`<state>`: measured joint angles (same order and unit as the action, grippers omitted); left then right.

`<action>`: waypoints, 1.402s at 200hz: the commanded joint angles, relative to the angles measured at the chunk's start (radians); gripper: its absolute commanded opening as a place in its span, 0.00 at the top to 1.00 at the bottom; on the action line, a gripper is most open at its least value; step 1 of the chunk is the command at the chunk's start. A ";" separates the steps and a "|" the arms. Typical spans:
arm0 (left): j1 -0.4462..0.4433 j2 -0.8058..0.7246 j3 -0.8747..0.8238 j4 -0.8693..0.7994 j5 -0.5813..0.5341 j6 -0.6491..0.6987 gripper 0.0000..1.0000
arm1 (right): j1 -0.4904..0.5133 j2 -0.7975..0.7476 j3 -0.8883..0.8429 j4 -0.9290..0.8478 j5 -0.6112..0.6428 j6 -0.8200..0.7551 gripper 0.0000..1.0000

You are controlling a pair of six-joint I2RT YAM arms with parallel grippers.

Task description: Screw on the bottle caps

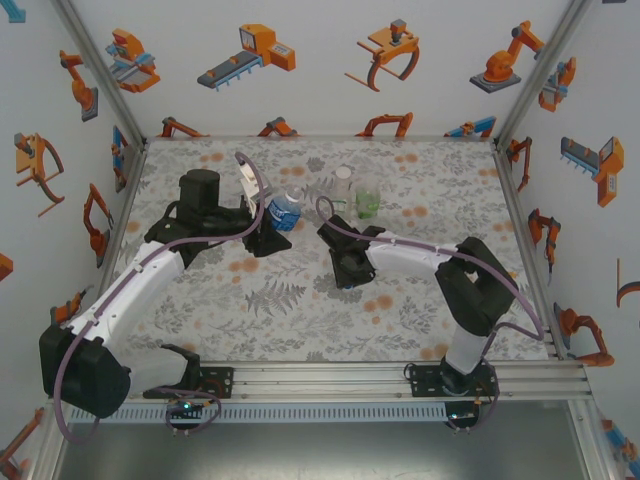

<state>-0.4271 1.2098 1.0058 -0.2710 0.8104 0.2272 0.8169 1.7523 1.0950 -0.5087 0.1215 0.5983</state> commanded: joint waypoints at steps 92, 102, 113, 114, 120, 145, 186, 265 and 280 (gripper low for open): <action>-0.153 -0.004 0.013 -0.143 -0.029 0.272 1.00 | 0.007 -0.586 -0.125 0.149 -0.081 -0.435 0.79; -0.161 -0.009 0.003 -0.149 -0.022 0.311 1.00 | 0.007 -0.650 -0.143 0.176 -0.103 -0.476 0.80; -0.172 -0.022 -0.015 -0.149 -0.009 0.365 1.00 | 0.007 -0.710 -0.160 0.209 -0.149 -0.527 0.81; -0.173 -0.024 -0.017 -0.149 -0.008 0.369 1.00 | 0.007 -0.716 -0.161 0.211 -0.154 -0.534 0.81; -0.178 -0.033 -0.028 -0.149 -0.004 0.397 1.00 | 0.007 -0.743 -0.167 0.222 -0.181 -0.563 0.81; -0.193 -0.059 -0.053 -0.153 0.000 0.454 1.00 | 0.007 -0.822 -0.128 0.199 -0.294 -0.659 0.81; -0.218 -0.062 -0.045 -0.257 0.001 0.621 1.00 | 0.007 -0.827 -0.025 0.138 -0.515 -0.817 0.81; -0.233 -0.068 -0.041 -0.290 -0.003 0.660 1.00 | 0.028 -0.755 0.052 0.140 -0.699 -0.970 0.83; -0.234 -0.066 -0.039 -0.290 -0.004 0.655 1.00 | 0.041 -0.738 0.060 0.129 -0.705 -0.980 0.83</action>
<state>-0.6540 1.1606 0.9573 -0.5404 0.7815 0.8539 0.8364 0.9932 1.1107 -0.3573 -0.5247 -0.3286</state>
